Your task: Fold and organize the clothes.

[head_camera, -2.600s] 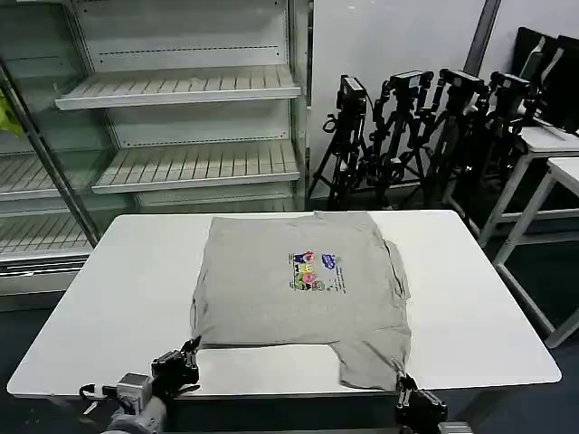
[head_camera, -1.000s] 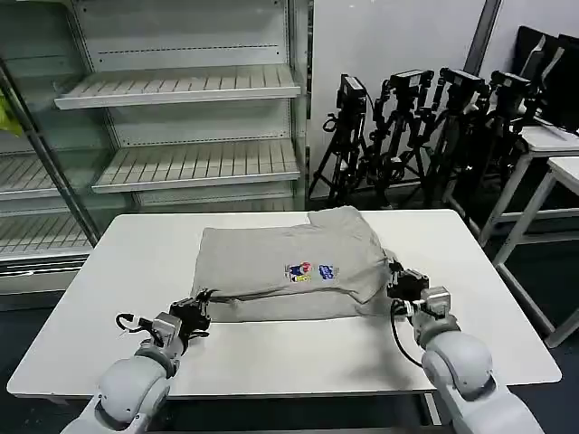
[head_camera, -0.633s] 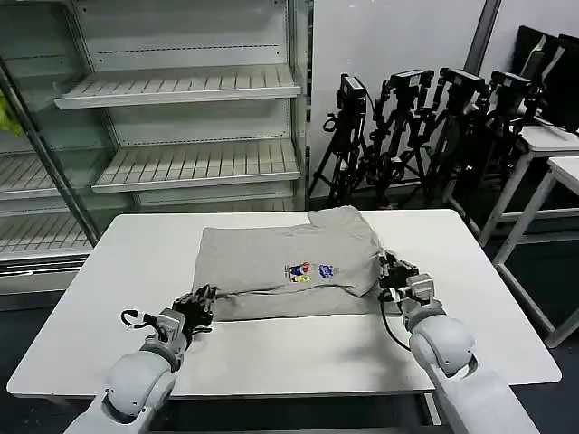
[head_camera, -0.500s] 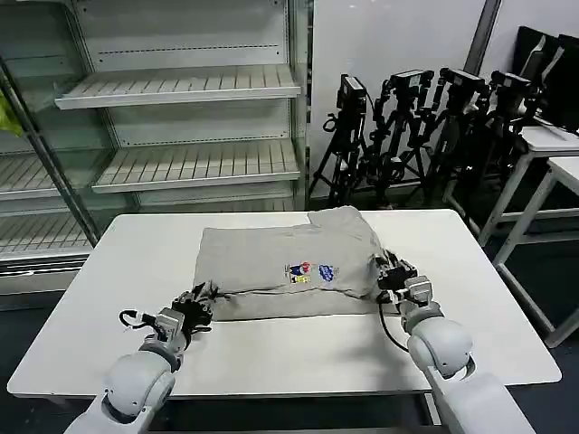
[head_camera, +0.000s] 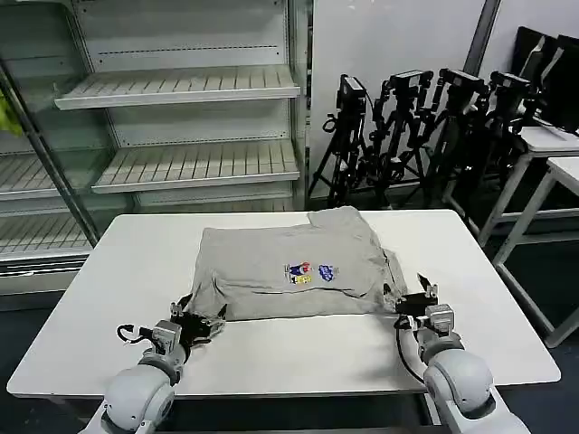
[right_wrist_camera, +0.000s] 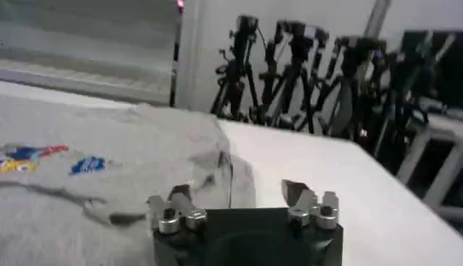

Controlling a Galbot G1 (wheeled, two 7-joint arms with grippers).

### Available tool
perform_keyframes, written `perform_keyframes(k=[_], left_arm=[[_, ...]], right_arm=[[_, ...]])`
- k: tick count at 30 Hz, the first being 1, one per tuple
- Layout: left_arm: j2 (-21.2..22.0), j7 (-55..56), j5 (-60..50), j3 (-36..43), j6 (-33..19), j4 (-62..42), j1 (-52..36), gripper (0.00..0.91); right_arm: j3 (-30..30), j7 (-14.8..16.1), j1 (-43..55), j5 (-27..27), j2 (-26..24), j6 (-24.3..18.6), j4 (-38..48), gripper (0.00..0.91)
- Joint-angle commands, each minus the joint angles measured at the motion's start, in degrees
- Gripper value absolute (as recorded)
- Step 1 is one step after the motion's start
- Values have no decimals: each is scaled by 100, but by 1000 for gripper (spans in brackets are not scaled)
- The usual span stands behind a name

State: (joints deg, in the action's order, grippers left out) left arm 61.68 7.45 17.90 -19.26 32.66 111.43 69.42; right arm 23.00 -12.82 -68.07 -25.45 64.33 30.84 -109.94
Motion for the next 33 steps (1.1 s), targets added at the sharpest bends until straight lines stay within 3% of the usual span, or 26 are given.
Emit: perform_keyframes(k=[1, 15, 31, 32, 33], left_arm=[[5, 2, 159, -73, 34, -136, 143, 20], [-41, -59, 213, -183, 38, 336, 555, 20], [-468, 140, 160, -1321, 47, 2531, 3207, 20], [-480, 141, 136, -1354, 49, 2565, 3297, 20], [-501, 131, 121, -1369, 50, 2584, 3329, 20]], right_arm=[[147, -82, -263, -873, 32, 229, 65, 0], [191, -38, -588, -872, -22, 206, -446, 0], [1625, 123, -3574, -158, -236, 76, -2873, 0], [1651, 120, -3637, -106, -234, 131, -2922, 30], [1681, 142, -3734, -29, -240, 154, -3008, 715]])
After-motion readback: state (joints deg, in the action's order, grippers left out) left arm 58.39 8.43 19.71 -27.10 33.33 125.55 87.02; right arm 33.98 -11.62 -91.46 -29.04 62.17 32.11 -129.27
